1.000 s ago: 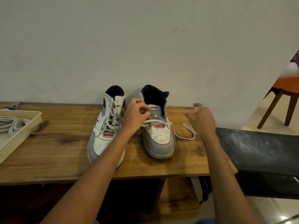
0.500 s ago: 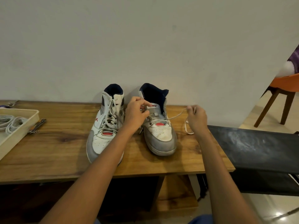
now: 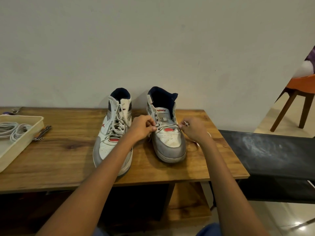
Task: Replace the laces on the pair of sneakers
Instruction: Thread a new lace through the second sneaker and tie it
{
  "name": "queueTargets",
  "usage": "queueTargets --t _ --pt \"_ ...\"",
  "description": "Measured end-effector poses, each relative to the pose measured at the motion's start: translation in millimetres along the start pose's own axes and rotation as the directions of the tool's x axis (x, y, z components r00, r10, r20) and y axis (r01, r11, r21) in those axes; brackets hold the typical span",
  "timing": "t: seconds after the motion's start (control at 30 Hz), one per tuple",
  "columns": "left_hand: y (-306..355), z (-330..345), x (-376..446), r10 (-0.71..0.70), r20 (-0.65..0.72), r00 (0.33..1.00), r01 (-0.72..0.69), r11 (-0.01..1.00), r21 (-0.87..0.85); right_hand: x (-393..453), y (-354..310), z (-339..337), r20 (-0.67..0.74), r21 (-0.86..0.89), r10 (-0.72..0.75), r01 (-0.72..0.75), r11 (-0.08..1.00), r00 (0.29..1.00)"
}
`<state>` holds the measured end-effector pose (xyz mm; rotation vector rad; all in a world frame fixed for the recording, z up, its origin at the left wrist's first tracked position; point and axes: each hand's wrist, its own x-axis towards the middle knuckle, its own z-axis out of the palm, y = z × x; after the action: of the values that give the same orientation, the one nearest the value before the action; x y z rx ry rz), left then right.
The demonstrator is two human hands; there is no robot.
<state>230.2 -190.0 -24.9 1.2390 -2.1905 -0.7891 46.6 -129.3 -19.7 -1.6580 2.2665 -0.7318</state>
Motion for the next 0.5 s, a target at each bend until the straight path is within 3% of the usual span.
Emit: queueTargets --t 0.2,0.4,0.5 --pt "11 5 1 -0.066 -0.152 0.986 0.100 0.968 0.231 -2 9 -8 -0.128 -0.002 0.037 -0.038 0.999 0.991" --pt "14 2 4 -0.149 -0.047 0.988 0.156 0.954 0.258 -3 10 -12 -0.062 -0.045 0.044 -0.047 0.998 0.997" --pt "14 -6 2 -0.147 -0.012 0.989 0.147 0.967 0.209 -1 17 -28 0.010 -0.286 0.159 -0.150 0.947 0.987"
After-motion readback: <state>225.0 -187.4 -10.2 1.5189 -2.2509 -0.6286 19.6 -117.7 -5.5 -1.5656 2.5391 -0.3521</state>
